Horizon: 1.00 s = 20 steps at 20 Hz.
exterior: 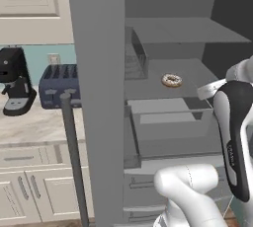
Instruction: Take the cake and donut from the fridge and place them on the empty tray on the dining counter.
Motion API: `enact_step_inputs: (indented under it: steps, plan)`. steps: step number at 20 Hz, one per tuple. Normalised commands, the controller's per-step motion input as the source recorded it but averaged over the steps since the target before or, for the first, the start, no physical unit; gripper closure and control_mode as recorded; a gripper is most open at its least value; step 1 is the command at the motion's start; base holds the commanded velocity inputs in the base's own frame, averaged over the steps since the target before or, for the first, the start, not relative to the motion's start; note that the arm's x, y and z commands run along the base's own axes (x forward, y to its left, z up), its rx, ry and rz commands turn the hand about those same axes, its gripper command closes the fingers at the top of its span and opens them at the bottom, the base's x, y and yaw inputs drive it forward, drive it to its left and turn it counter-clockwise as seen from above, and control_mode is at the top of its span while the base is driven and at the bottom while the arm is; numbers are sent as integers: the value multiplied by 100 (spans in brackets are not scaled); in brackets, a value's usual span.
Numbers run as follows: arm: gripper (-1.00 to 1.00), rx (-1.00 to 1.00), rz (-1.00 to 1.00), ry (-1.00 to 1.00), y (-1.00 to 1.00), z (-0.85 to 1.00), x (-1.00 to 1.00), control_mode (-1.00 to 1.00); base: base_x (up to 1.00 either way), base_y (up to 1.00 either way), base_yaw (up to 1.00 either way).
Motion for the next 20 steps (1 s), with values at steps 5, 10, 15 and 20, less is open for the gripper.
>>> enact_step_inputs:
  steps: [5,10,15,20]
  plan:
    - [-100,0,0,0,0,0,0,100,76,-9,1]
    - [-100,0,0,0,0,0,0,100,36,-1,0]
    - [-100,0,0,0,0,0,0,100,9,0,0]
    - [-100,0,0,11,-1,-12,12,-100,0,0,0]
